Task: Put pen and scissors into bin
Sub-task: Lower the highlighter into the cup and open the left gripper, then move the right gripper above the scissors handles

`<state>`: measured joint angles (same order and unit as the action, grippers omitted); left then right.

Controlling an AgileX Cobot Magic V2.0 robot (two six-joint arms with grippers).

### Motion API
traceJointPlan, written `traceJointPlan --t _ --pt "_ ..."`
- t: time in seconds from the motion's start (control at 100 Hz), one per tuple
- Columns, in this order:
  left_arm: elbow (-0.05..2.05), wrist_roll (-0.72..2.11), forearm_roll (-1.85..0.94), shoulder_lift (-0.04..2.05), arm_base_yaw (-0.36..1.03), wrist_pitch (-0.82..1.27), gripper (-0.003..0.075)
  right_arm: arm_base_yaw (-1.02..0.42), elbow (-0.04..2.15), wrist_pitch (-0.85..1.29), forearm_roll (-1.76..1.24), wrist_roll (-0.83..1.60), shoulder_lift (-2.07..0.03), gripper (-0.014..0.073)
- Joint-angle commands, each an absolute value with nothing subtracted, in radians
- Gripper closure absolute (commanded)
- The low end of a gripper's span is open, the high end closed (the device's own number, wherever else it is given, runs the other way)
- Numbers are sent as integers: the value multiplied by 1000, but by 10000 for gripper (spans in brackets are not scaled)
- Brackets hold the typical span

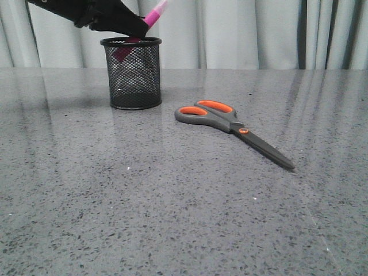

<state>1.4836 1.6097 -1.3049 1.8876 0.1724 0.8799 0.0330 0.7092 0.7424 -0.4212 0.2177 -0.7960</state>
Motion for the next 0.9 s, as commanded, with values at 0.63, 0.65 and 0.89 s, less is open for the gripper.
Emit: traceJointPlan --t 0.63,0.65,0.89 --pt "1524 1613 -1373 1758 149 919 406 39 746 691 -430 224 -797 195" --pt "1524 1613 -1373 1746 143 921 406 39 746 691 -430 224 -797 195" --pt "1524 1448 -1349 1574 38 985 532 39 746 702 -446 255 -797 195"
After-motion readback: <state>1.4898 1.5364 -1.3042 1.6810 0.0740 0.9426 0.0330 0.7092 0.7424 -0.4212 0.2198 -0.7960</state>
